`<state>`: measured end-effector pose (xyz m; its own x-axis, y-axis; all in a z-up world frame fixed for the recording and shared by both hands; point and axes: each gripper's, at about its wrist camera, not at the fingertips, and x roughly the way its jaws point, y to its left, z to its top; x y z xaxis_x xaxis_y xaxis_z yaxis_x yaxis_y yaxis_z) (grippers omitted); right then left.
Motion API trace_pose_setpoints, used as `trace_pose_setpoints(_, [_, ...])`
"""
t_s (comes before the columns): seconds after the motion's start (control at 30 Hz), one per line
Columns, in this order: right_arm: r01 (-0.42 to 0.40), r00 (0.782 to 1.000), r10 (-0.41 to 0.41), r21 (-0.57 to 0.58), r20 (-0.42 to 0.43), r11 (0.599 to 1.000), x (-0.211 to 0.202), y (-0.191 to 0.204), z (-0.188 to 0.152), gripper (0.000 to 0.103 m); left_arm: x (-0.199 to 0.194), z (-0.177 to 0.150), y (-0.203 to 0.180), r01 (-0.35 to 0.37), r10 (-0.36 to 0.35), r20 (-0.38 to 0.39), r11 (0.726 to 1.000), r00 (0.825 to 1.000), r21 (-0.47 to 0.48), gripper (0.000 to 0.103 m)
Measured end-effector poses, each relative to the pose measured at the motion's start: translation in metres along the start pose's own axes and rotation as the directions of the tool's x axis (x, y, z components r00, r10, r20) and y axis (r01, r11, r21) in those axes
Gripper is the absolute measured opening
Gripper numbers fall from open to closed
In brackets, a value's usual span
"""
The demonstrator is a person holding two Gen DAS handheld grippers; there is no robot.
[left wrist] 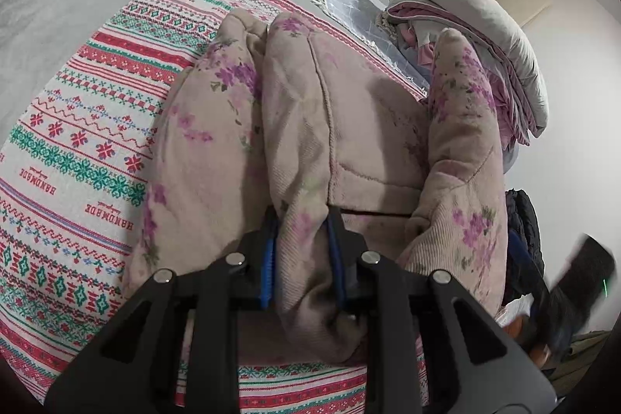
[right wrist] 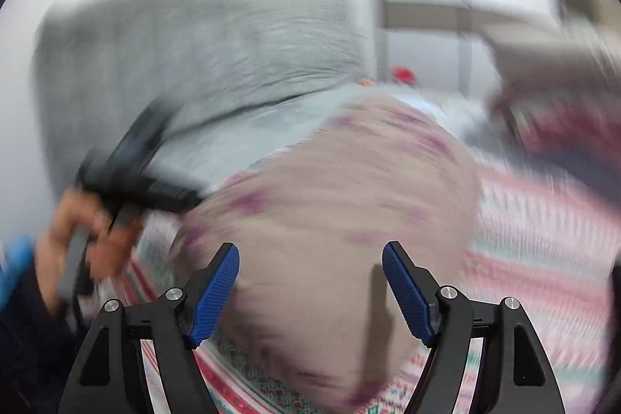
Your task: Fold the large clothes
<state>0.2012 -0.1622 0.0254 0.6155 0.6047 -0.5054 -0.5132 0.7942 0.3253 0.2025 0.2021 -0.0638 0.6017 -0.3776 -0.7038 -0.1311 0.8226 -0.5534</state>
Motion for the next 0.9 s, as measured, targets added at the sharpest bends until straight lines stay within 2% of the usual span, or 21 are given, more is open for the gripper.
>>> trace_pose_setpoints(0.03, [-0.028,1.000,0.029,0.135,-0.001,0.990,0.000,-0.022,0.002,0.078,-0.001,0.000,-0.002,0.001,-0.001,0.003,1.000,1.000,0.002,0.026])
trace_pose_setpoints(0.1, [-0.106,0.993,0.115,0.373,-0.002,0.922,0.010,-0.064,-0.004,0.078,-0.004,0.000,-0.003,0.010,-0.010,0.014,1.000,1.000,0.005,0.027])
trace_pose_setpoints(0.13, [-0.127,0.990,0.144,0.424,-0.009,0.897,0.017,-0.074,-0.007,0.078,-0.007,0.000,-0.004,0.012,-0.013,0.029,1.000,1.000,0.008,0.030])
trace_pose_setpoints(0.17, [-0.128,0.988,0.154,0.439,-0.024,0.889,0.022,-0.078,-0.006,0.078,-0.010,0.000,-0.005,0.011,-0.011,0.040,1.000,0.999,0.009,0.032])
trace_pose_setpoints(0.2, [-0.113,0.990,0.139,0.419,-0.031,0.901,0.029,-0.073,-0.009,0.077,-0.015,0.001,-0.006,0.005,-0.006,0.067,1.000,0.998,0.011,0.035])
trace_pose_setpoints(0.27, [-0.077,0.996,0.087,0.357,-0.013,0.931,0.027,-0.056,-0.008,0.078,-0.026,0.003,-0.006,0.004,-0.004,0.123,1.000,0.992,0.004,0.049])
trace_pose_setpoints(0.37, [-0.048,0.998,0.053,0.218,-0.018,0.975,0.028,-0.023,-0.002,0.078,-0.045,0.008,0.001,0.103,-0.095,0.205,0.994,0.974,-0.030,0.070])
trace_pose_setpoints(0.47, [-0.034,0.999,0.038,0.131,-0.028,0.991,0.031,-0.004,-0.006,0.078,-0.053,0.011,-0.002,0.181,-0.170,0.235,0.983,0.957,-0.027,0.076])
trace_pose_setpoints(0.53, [-0.026,0.999,0.029,0.099,-0.031,0.995,0.036,0.004,-0.008,0.078,-0.049,0.015,-0.017,0.145,-0.146,0.220,0.989,0.964,0.025,0.079])
trace_pose_setpoints(0.67, [-0.033,0.999,0.036,0.101,-0.031,0.994,0.044,0.007,-0.012,0.078,-0.020,0.021,-0.047,0.083,-0.097,0.112,0.989,0.989,0.120,0.080])
trace_pose_setpoints(0.73, [-0.039,0.999,0.042,0.105,-0.030,0.994,0.045,0.006,-0.015,0.078,0.004,0.024,-0.058,0.073,-0.077,0.034,0.990,0.996,0.118,0.080])
trace_pose_setpoints(0.83, [-0.034,0.999,0.037,0.106,-0.031,0.994,0.047,0.002,-0.016,0.078,0.020,0.025,-0.068,0.100,-0.100,-0.008,0.991,0.995,0.090,0.080])
trace_pose_setpoints(0.9, [-0.032,0.999,0.035,0.106,-0.030,0.994,0.050,-0.001,-0.015,0.078,0.027,0.024,-0.075,0.072,-0.073,0.005,0.991,0.997,0.109,0.063])
